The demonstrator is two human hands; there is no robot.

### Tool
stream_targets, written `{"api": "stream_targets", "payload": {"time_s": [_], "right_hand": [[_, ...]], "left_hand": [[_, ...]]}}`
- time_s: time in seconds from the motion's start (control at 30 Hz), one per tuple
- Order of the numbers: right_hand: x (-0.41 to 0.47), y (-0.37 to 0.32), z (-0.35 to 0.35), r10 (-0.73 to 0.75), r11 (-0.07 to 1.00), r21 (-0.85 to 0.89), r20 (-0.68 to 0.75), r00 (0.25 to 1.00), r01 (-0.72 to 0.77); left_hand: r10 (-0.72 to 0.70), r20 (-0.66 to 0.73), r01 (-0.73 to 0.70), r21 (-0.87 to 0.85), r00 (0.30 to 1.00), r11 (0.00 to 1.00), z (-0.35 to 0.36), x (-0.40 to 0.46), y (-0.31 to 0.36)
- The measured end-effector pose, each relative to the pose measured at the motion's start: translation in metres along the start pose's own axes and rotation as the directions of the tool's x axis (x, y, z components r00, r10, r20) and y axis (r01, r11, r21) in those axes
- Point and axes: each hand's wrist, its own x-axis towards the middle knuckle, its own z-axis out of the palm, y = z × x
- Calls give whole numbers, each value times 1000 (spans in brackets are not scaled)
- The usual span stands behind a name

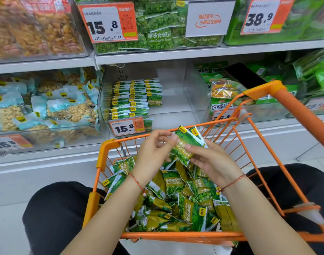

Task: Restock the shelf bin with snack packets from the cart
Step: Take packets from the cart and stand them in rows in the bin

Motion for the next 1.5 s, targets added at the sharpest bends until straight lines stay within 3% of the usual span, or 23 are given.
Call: {"api": "stream_targets", "payload": {"time_s": [0.03,0.07,0.1,0.17,0.2,0.27,0.37,0.43,0.6,0.7,0.8,0.93,1.03,1.3,1.43,1.5], "right_hand": [[2,0,-2,7,999,53,-73,997,-3],[4,0,-4,20,994,107,-151,988,-3],[4,-1,-6,31,988,155,-220,975,4],[5,-2,-9,43,976,218,-315,948,28],[5,-2,-10,44,972,232,-333,942,37],[4,-3,-10,48,972,234,-329,943,32],[6,0,-11,50,973,228,-326,944,27],[5,0,-12,47,974,224,-340,939,32],[4,-1,-12,26,974,218,-365,931,59],[5,-3,-7,46,964,262,-319,947,42],[5,-2,-2,47,965,262,-236,971,17],[0,0,-3,-11,995,91,-198,980,29],[0,-1,-4,-44,990,125,-166,985,65],[0,5,2,-155,984,-105,-103,983,144],[1,6,5,-120,982,-158,-91,989,105],[0,6,6,-118,980,-172,-78,990,104]], "left_hand": [[-9,23,8,64,1000,998,-3,0,-2],[-24,129,0,182,991,983,-6,-1,-2],[-53,320,-61,336,946,940,-8,-3,-4],[-187,684,-278,510,705,814,-2,-14,-10],[-249,763,-377,540,596,753,4,-22,-13],[-285,806,-491,554,519,672,17,-33,-19],[-279,779,-504,590,562,631,24,-35,-26],[-251,750,-461,597,613,657,19,-30,-23],[-85,671,-141,276,737,951,-17,-18,16],[12,488,-13,-1,873,1000,-26,-13,39],[22,251,-4,-73,968,997,-17,-2,43],[1,126,-4,21,992,1000,-6,10,31],[-6,109,0,56,994,998,1,11,23],[-253,139,272,-141,957,952,6,5,9],[-207,139,211,-14,968,977,1,7,8],[-174,137,180,-35,975,983,-1,7,10]]}}
